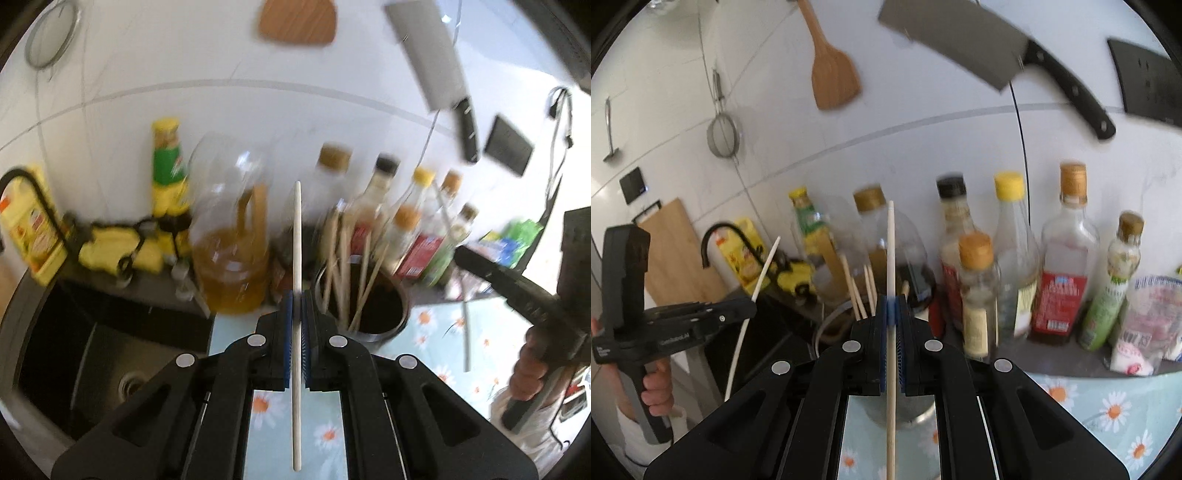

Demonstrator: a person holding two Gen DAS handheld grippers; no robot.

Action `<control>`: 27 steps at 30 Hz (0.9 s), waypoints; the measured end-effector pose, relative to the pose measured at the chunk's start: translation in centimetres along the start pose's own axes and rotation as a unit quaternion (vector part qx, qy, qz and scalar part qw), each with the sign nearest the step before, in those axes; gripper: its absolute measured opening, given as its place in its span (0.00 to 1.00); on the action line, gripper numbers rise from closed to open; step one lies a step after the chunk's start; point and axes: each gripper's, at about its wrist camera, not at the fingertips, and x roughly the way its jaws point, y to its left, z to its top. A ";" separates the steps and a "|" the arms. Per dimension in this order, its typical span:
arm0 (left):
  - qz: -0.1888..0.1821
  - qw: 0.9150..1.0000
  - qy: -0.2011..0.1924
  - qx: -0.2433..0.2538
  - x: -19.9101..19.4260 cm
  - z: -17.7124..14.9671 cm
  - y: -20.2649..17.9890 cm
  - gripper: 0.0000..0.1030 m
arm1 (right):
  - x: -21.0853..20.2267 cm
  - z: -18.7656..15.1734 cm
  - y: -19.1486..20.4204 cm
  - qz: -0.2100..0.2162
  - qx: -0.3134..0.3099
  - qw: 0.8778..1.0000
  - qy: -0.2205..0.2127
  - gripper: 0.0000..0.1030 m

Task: Organize utensils
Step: 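Lift both held chopsticks and carry them above the black holder, then lower both chopsticks into the black holder and open both grippers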

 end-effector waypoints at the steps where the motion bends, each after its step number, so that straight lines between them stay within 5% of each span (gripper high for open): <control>1: -0.007 1.000 -0.009 0.007 -0.1 0.3 -0.1 0.05 | 0.1 0.2 0.3 0.004 -0.001 1.000 -0.015 0.05; 7: -0.088 0.993 -0.075 0.014 1.1 1.7 0.3 0.05 | 0.5 0.6 0.7 0.037 0.015 0.995 -0.088 0.05; 14: -0.194 0.966 -0.173 -0.011 1.4 2.6 0.3 0.05 | 1.0 1.6 1.1 0.065 -0.005 0.989 -0.132 0.05; 17: -0.215 0.952 -0.217 -0.008 1.6 2.5 -0.2 0.05 | 1.4 1.9 1.4 0.075 -0.022 0.986 -0.149 0.05; 27: -0.213 0.945 -0.248 -0.006 4.7 1.3 -1.0 0.05 | 4.8 1.7 0.0 0.095 -0.029 0.981 -0.167 0.05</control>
